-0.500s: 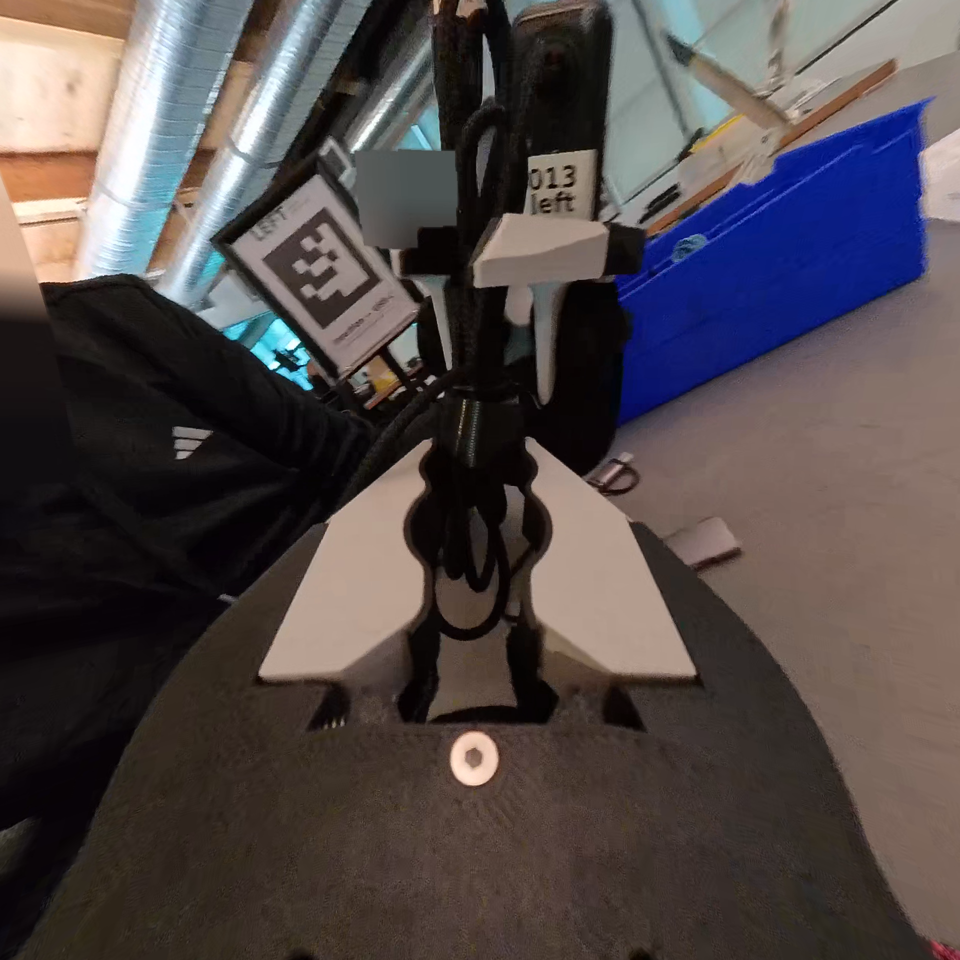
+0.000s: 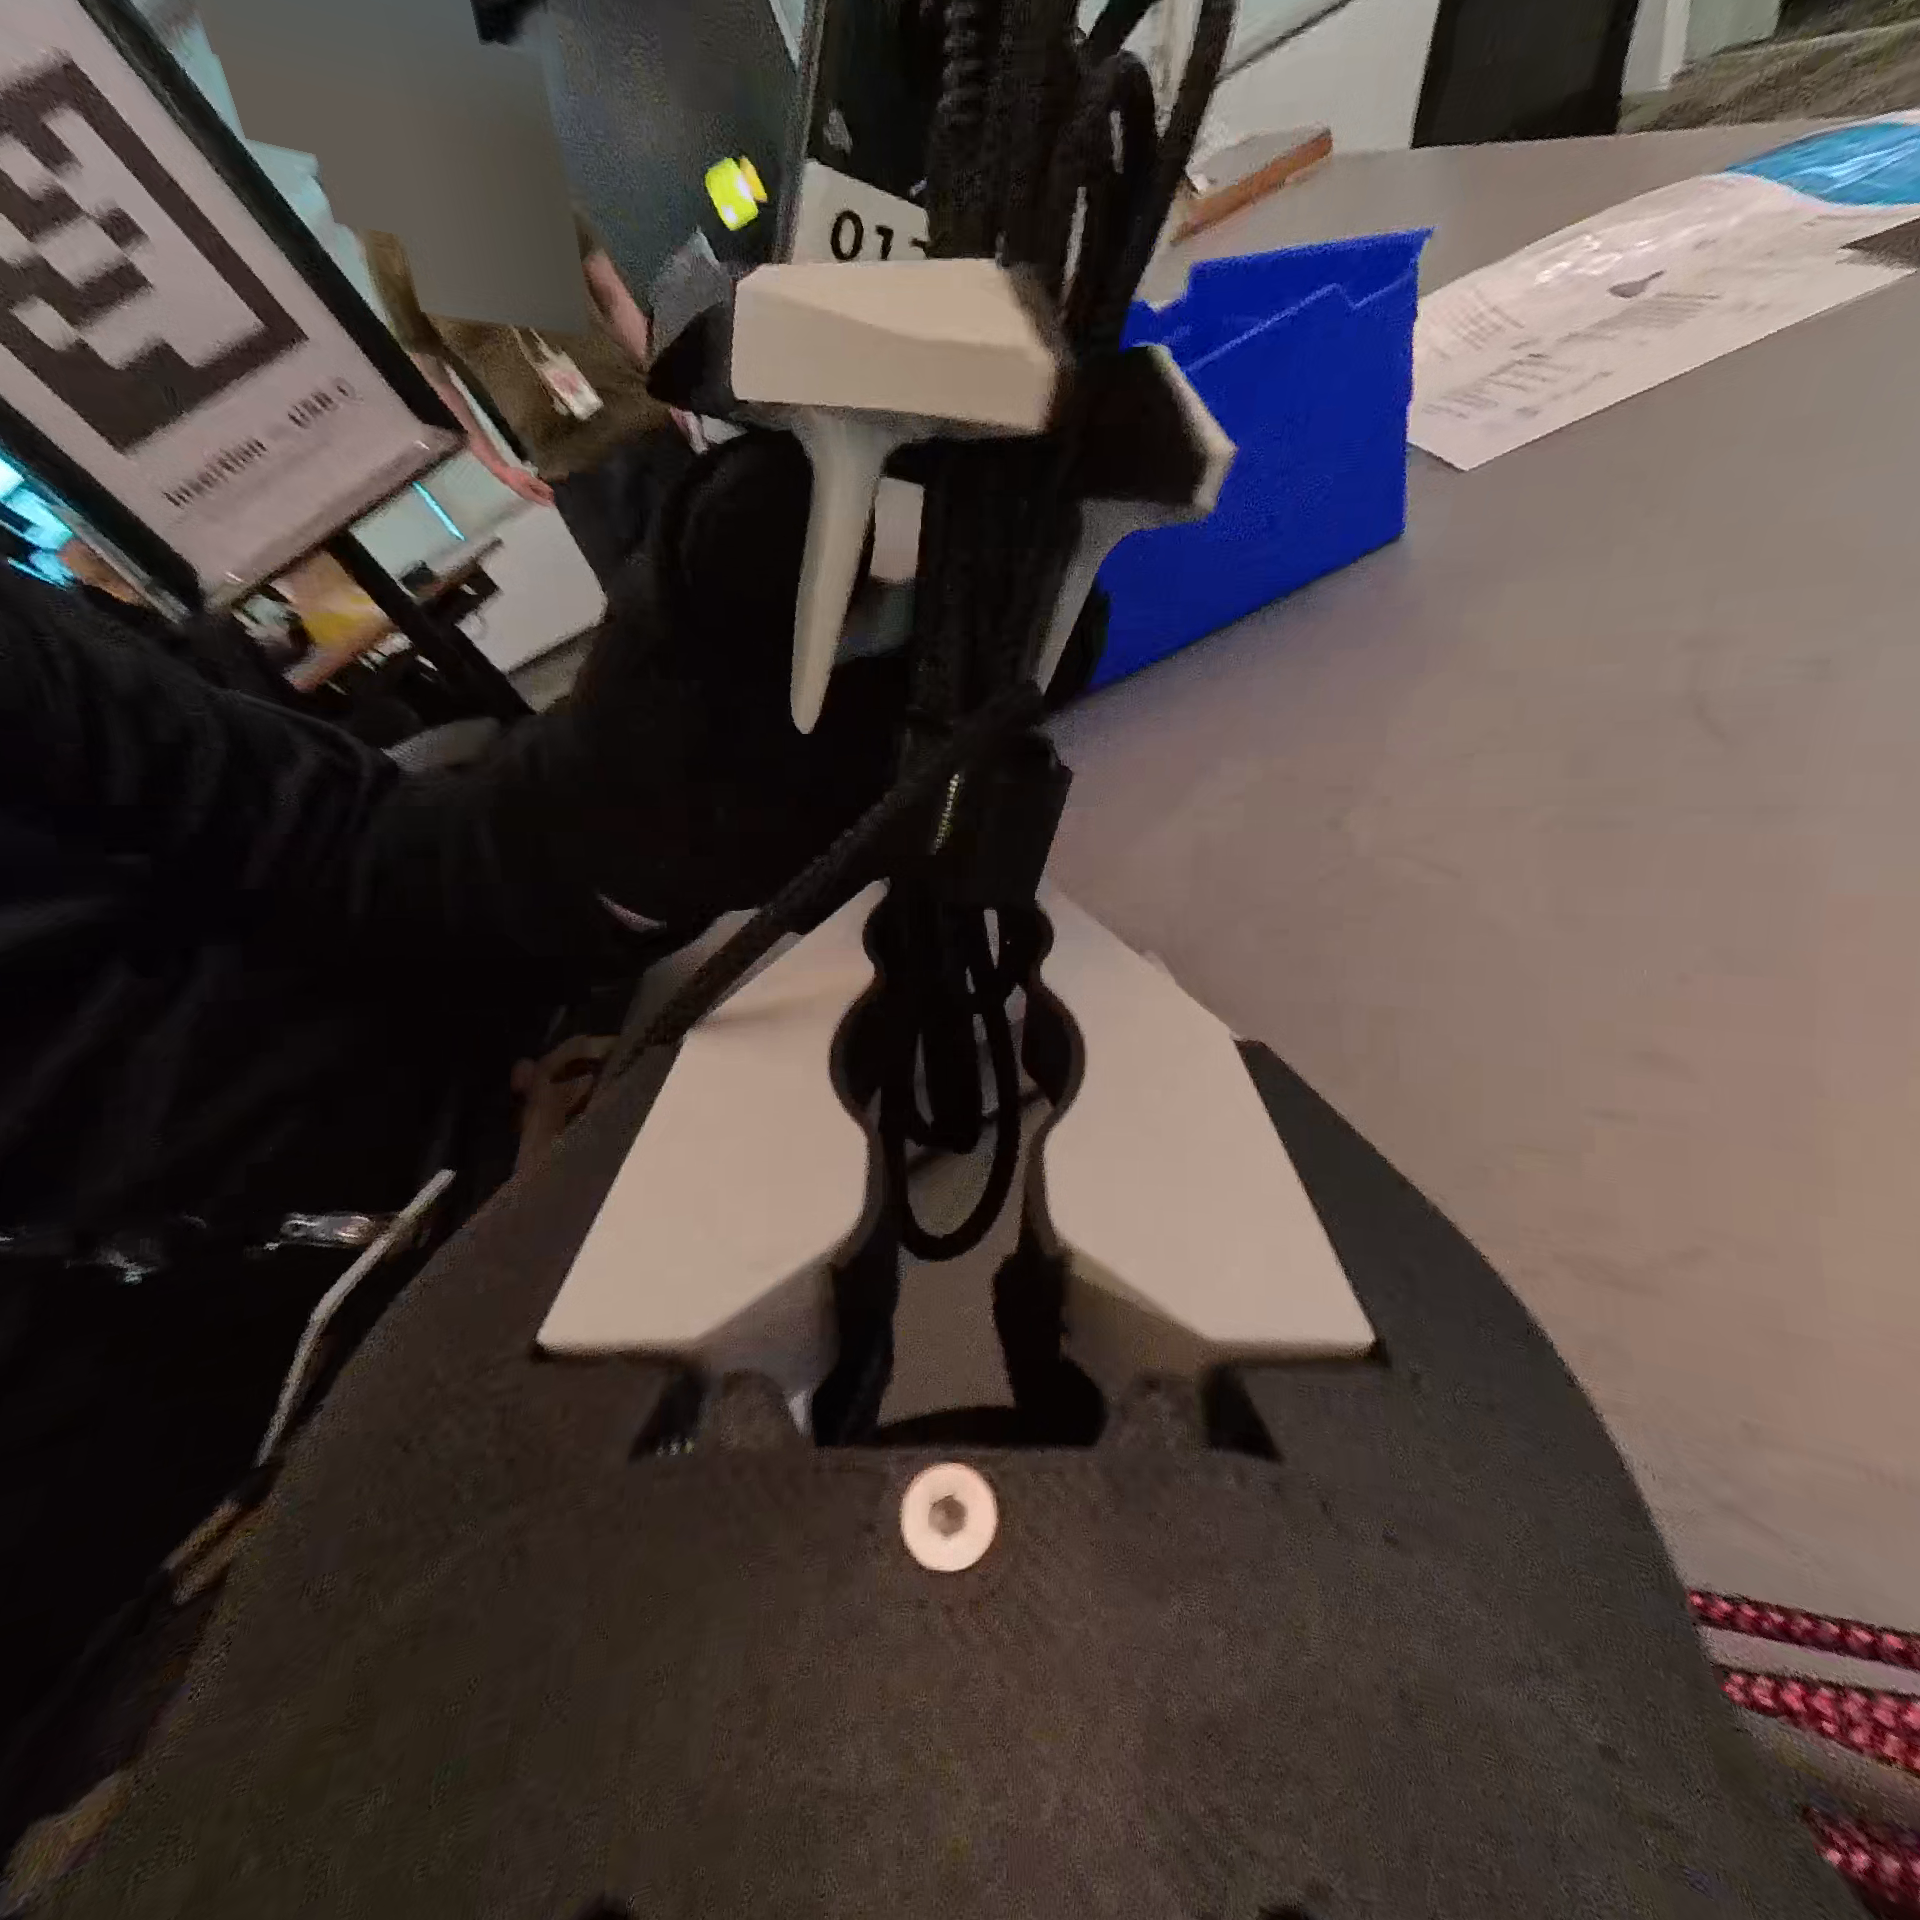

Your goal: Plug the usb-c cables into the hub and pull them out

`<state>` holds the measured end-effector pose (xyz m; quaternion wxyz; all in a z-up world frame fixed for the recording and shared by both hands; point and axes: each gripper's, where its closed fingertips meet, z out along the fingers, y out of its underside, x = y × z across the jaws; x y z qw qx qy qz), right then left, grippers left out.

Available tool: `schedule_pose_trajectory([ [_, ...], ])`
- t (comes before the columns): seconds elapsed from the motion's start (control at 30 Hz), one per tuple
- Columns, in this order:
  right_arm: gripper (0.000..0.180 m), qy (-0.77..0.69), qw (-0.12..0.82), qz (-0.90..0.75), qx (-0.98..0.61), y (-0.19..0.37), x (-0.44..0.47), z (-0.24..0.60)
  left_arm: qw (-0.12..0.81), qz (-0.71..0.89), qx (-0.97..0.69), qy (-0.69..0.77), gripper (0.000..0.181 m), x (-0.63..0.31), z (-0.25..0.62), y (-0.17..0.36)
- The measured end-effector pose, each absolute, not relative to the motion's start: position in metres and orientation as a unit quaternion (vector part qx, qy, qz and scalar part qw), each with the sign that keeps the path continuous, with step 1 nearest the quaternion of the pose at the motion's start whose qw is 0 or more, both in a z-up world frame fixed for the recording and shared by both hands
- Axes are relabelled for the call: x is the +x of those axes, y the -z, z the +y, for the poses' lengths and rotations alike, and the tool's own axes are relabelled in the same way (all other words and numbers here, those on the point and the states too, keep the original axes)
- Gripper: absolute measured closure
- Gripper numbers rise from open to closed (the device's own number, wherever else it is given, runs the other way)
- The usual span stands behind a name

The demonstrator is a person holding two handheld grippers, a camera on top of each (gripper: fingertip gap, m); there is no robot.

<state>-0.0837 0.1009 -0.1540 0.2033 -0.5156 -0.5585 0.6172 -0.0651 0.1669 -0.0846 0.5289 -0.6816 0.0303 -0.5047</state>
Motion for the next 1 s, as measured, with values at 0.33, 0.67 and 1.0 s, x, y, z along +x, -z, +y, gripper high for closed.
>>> schedule_pose_trajectory([
  [0.33, 0.168, -0.784, 0.029, -0.495, -0.373, 0.105, -0.048, 0.067, 0.513, 0.211, -0.572, 0.604, 0.13, -0.039, 0.115, 0.044],
  [0.67, 0.165, -0.782, -0.065, -0.529, -0.323, 0.11, -0.04, 0.029, 0.508, 0.281, -0.526, 0.622, 0.164, -0.019, 0.089, 0.033],
  [1.0, 0.16, -0.716, 0.182, -0.432, -0.517, 0.125, -0.075, 0.136, 0.569, 0.082, -0.647, 0.501, 0.17, -0.086, 0.158, 0.056],
])
